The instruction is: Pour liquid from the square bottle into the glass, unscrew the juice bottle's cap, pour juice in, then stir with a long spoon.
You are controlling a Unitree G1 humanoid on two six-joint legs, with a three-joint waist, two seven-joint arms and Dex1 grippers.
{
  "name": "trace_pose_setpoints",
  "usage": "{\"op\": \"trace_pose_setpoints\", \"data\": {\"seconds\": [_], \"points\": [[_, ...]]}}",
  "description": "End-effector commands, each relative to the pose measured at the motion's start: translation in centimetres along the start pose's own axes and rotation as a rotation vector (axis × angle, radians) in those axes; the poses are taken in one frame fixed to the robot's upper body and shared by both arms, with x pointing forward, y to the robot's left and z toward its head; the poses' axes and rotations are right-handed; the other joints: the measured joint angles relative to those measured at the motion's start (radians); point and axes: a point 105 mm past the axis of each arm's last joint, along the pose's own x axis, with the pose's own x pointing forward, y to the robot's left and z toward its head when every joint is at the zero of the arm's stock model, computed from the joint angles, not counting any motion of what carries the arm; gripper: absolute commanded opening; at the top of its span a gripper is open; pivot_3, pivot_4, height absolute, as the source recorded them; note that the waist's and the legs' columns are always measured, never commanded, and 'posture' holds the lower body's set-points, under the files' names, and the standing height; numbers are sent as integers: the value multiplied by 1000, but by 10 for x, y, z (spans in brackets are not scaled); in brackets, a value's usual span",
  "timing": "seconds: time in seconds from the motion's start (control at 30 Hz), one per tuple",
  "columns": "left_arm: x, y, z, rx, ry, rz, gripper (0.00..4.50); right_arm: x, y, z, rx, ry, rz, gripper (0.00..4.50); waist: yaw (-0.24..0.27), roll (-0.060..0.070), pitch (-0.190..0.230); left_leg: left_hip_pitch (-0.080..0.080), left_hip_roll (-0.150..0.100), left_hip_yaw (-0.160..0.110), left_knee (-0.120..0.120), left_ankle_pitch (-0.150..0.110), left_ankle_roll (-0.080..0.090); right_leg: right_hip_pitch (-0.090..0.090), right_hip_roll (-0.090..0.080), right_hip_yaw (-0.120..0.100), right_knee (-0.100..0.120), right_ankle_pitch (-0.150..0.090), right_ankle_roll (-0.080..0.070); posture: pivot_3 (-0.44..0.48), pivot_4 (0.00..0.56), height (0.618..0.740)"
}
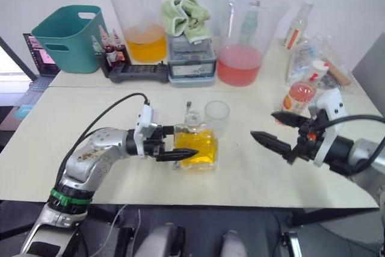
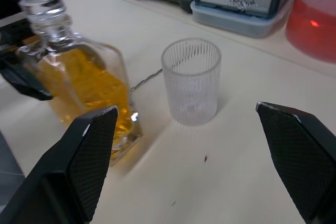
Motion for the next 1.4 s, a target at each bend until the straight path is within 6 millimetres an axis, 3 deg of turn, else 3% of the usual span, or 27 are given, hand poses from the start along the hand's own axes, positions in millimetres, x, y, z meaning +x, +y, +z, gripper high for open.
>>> {"op": "trace_pose_setpoints", "data": {"seconds": [0.03,0.33,0.47,0.57,0.77,0.97,1.1,1.17,1.23,1.4], "points": [[16,-2,26,137,-76,-74,2808,-4,9,10,-31,-44,-4,4500,-8,0,0,0,0,-1,0,0,0,1,1,0,0,1,1,0,150,736],[35,0,3,159,-15,-134,2808,6,21,5,-17,-74,45,4500,-17,0,0,0,1,-3,2,-1,2,2,3,-1,0,1,1,0,150,736],[35,7,-5,168,14,-92,2808,11,30,13,-53,-106,123,4500,-16,0,0,0,1,-3,3,-1,2,2,3,-1,0,1,1,0,150,736],[36,5,-14,174,44,-99,2808,13,36,32,-70,-174,197,4500,-16,0,0,0,1,-4,5,-1,2,3,3,-1,0,1,1,0,150,736],[38,6,-16,168,62,-86,2808,28,46,39,-178,-127,310,4500,-16,0,0,0,1,-5,6,-1,2,4,3,-2,1,1,1,0,150,736],[37,5,-20,146,104,-74,2808,36,39,39,-226,-112,342,4500,-14,0,0,-1,1,-5,10,-2,4,5,3,-3,2,1,1,0,150,736],[39,3,-12,109,81,-65,2808,32,32,48,-227,-134,339,4500,-15,0,0,-1,1,-5,10,-2,4,5,3,-3,2,1,1,0,150,736],[39,1,-7,123,77,-71,3838,28,29,52,-232,-135,335,4500,-15,0,0,-1,1,-5,10,-2,4,5,3,-3,2,1,1,0,150,736],[39,-2,0,141,71,-74,4413,23,24,52,-239,-119,321,4500,-14,1,0,-1,1,-5,10,-2,4,4,3,-3,2,1,1,0,150,736],[38,-9,5,138,81,-69,4413,7,15,54,-245,-91,301,4500,-13,1,0,-1,1,-6,11,-3,4,5,3,-3,2,1,1,0,150,736]]}}
